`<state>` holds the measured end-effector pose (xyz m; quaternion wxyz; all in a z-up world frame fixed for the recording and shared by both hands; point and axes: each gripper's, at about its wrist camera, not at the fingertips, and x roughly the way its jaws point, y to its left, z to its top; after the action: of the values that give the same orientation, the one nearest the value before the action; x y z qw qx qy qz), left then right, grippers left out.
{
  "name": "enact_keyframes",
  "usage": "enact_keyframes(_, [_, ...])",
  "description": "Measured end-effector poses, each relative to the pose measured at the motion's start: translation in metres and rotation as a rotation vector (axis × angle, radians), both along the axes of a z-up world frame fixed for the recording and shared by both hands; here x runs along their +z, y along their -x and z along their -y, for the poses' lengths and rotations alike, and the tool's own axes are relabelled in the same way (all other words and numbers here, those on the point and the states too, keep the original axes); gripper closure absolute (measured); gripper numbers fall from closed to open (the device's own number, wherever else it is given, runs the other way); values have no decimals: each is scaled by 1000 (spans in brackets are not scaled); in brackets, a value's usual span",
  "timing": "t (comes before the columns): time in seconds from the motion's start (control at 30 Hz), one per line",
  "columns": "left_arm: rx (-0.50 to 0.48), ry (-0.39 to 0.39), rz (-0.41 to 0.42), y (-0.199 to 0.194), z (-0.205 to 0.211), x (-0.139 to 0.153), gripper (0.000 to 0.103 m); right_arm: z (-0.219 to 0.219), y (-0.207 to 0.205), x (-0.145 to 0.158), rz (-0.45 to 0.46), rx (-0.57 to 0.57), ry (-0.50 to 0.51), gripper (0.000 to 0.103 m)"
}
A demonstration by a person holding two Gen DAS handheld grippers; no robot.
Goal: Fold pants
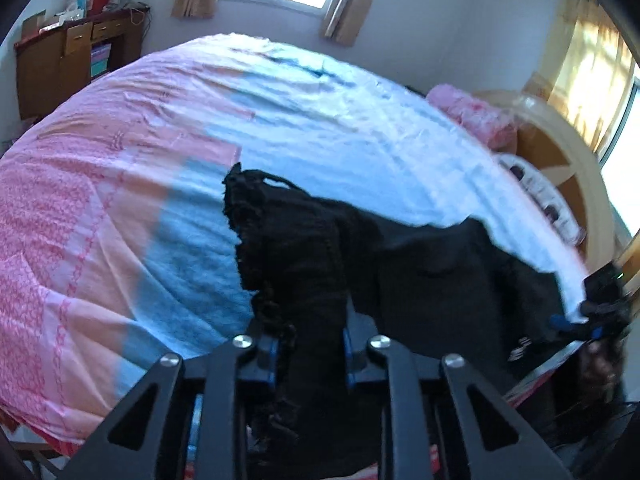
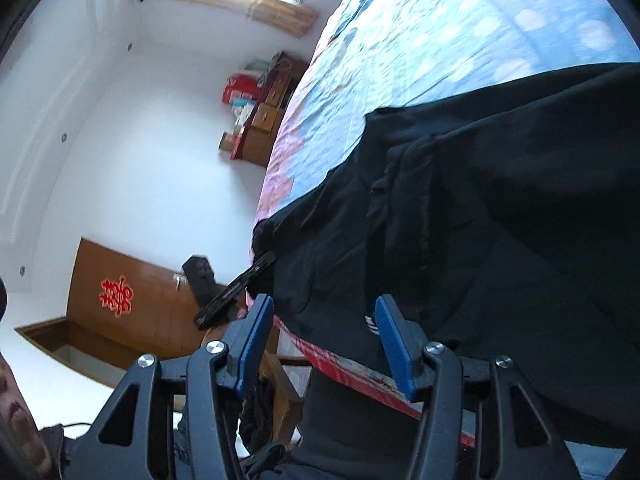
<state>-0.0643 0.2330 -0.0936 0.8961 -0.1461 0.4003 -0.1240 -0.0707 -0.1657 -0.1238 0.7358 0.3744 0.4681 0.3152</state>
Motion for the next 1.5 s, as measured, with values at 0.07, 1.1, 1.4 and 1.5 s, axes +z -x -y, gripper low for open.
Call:
enact_keyframes(0.07, [-8,45,26,7,3,14,82,8,5,5,23,-25,16,48])
enact_keyframes(1.1, [-684,-20,50,-29,402,63,89,193,101,30,144,-683,51,48])
enact_keyframes(1.4, [-770,-54,-18,-22,459,27,90,205,103,20,107,-697,49,48])
enact_keyframes(1.5, [-783,-52,35,-13,456,42,51,202,100,16,108,-664,38,48])
